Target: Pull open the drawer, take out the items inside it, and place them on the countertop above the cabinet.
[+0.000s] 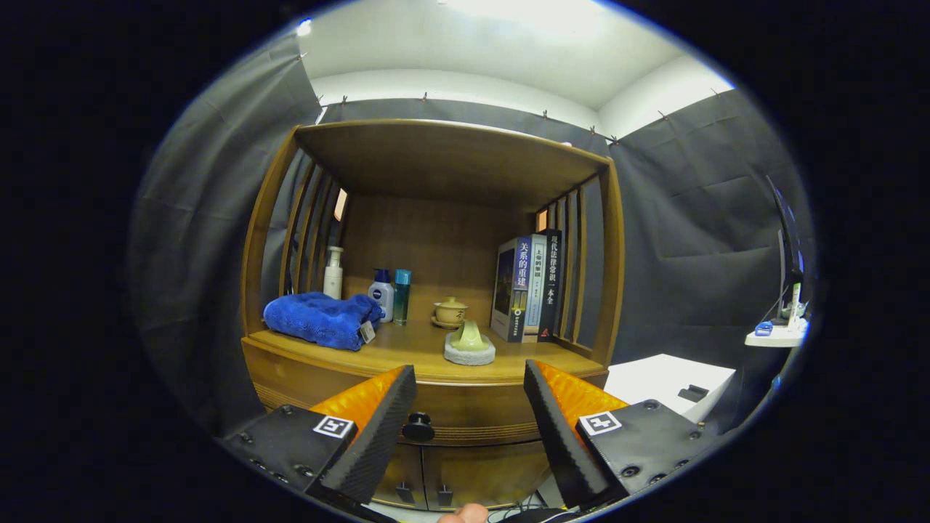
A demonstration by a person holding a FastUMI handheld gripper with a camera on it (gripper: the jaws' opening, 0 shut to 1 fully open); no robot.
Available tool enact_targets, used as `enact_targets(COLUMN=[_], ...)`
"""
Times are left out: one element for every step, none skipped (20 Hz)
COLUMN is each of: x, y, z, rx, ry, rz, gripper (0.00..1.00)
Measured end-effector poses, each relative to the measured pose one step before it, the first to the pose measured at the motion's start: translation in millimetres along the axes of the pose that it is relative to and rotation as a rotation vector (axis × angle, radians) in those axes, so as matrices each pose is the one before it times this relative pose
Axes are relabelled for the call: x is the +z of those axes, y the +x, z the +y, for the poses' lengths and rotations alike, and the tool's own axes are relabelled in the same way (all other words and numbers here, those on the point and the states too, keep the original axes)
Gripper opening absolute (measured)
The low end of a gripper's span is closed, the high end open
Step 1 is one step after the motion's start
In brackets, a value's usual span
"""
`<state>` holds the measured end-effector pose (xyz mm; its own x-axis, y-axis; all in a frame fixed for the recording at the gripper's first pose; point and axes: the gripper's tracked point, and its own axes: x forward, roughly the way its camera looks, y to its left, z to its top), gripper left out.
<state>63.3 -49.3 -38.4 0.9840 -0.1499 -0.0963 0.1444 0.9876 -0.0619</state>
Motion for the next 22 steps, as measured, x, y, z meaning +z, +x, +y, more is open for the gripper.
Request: enact_targets(x=[-0.80, -0.69, -0.99, -1.98, -2.08, -2.45, -2.79, -1.85, -2.34, -2.14, -1.22, -0.24, 1.37, 1.26, 1.96, 1.55, 0.10, 0.32, 1.45, 0.69, -0.06, -0.02], y=[-5.75, -5.24, -5.10, -4.35, -4.67, -3.96, -3.80, -4.05, -3.52, -2.45, -1.61, -1.12, -0.44, -1.09, -0.21, 0.35, -0.72, -1.11, -0.55, -0.47, 0.73, -0.06], z=[-1.56, -1.49, 0.37, 1.57, 2.53, 3.09, 2.71, 1.15, 1.74, 2.29, 1.59, 1.69, 1.69, 2.59, 2.29, -0.81, -1.78, -1.41, -0.92, -1.53, 0.22, 0.21], rx=[-0.00627, -0.00360, 0.00020, 0.00519, 0.00773, 0.01119, 0.00846, 0.00528, 0.00454, 0.00380, 0.00151, 0.00359, -0.00105, 0.00398, 0.00441, 0.00159, -0.00310, -0.00227, -0.00296, -0.00141, 0.00069, 0.00261], ry=[-0.00747, -0.00600, -0.00440, -0.00148, 0.00311, 0.00314, -0.00004, -0.00024, 0.00150, 0.00236, 0.00639, 0.00584, 0.00511, 0.00660, 0.00399, -0.00005, 0.00001, 0.00372, 0.00294, 0.00311, 0.00109, -0.00093], rz=[0.00649, 0.00402, 0.00280, 0.00412, 0.00233, 0.00190, 0.00118, 0.00042, 0.00299, 0.00449, 0.00343, 0.00039, -0.00192, -0.00405, -0.00597, -0.00331, -0.00112, -0.00186, -0.00402, -0.00315, -0.00044, 0.00011], gripper=[0.97, 0.97, 0.97, 0.97, 0.97, 0.97, 0.97, 0.97, 0.97, 0.97, 0.97, 0.97, 0.97, 0.97, 0.97, 0.97, 0.97, 0.97, 0.97, 0.97, 0.97, 0.97])
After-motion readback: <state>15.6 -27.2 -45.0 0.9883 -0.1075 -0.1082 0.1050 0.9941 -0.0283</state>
